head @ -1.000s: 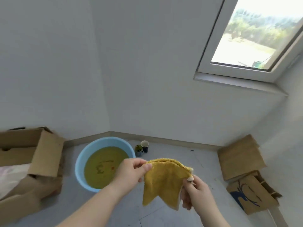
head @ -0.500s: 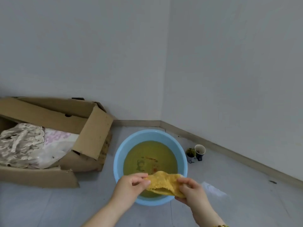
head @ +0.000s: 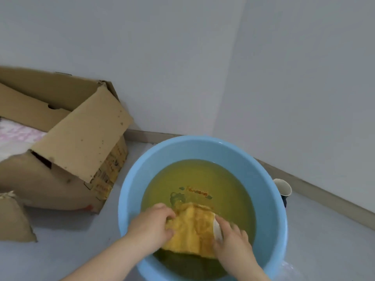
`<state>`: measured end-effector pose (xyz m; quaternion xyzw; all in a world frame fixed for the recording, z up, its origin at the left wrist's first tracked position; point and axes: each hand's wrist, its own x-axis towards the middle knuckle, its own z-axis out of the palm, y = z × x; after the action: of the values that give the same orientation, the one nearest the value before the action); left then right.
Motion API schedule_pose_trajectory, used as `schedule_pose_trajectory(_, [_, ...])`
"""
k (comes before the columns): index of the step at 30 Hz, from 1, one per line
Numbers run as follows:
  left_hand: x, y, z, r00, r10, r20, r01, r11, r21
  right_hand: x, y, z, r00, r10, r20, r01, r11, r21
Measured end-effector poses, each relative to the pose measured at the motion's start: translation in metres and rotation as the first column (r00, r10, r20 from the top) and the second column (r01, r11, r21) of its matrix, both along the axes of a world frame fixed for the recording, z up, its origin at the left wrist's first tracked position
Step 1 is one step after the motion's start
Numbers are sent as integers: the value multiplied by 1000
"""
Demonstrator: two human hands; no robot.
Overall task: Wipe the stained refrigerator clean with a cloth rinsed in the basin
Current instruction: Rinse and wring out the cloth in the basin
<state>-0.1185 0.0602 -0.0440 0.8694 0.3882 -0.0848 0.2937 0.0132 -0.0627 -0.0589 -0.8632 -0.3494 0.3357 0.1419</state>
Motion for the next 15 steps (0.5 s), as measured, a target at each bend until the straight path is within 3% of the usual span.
schedule_pose_trajectory(3, [18,-2,-44,994,-79,-72,84,994,68,-8,15,-31,967,149,206,-125,985,-122])
schedule_pose_trajectory(7, [34,-13,-72,936,-191,-297,212,977,40,-19,28,-50,894,372,250,-311,917,-251])
schedule_pose_trajectory(11, [38,-2,-83,862,-255,-439,295,955,24,-15,39,-60,825,511,243,-378,817,-435])
schedule_pose_trajectory(13, [39,7,-81,903,-186,-386,208,978,14,-16,43,-60,863,453,223,-339,847,-410])
schedule_pose_trajectory(15, [40,17,-78,973,17,-230,-8,999,38,-14,44,-59,938,247,241,-170,938,-300])
